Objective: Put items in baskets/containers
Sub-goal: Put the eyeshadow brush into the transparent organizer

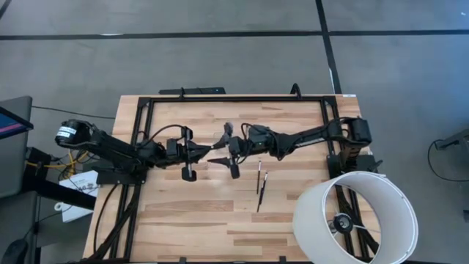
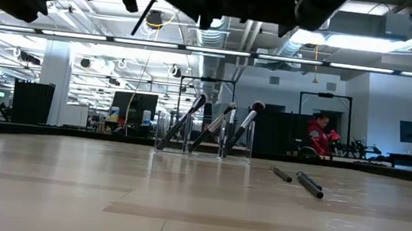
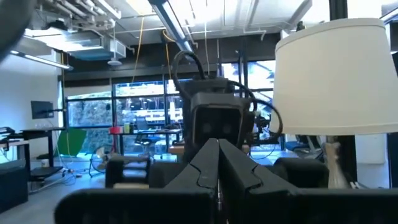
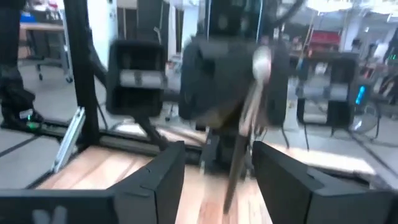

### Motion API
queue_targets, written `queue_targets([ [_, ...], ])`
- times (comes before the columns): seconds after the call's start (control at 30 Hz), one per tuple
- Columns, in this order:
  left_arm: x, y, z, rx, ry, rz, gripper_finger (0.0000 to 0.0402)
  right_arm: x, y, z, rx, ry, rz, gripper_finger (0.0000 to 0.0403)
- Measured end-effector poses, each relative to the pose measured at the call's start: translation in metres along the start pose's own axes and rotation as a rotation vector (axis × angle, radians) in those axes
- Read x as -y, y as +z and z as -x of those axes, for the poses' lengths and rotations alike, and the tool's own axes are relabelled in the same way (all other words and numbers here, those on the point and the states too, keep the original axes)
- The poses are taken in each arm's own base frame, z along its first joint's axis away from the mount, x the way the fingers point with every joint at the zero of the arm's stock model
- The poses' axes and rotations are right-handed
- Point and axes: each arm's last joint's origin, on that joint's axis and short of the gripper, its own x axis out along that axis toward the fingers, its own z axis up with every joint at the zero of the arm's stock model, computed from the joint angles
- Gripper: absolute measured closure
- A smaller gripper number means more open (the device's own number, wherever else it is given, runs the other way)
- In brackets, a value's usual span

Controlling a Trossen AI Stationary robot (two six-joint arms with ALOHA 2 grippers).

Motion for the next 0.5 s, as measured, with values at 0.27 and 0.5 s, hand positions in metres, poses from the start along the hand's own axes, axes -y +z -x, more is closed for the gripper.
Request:
queue_targets([
  [0.27,0.001,0.001,0.000,0.014,-0.021,0.002,0.0397,0.010,-0.004,0.000,-0.020,-0.042,-0.041,0.0260],
  [0.5,0.000,0.001,0.000,0.014,-0.020,0.002,0.0397,0.010,-0.004,0.000,-0.013,-0.031,-0.038,0.0301],
])
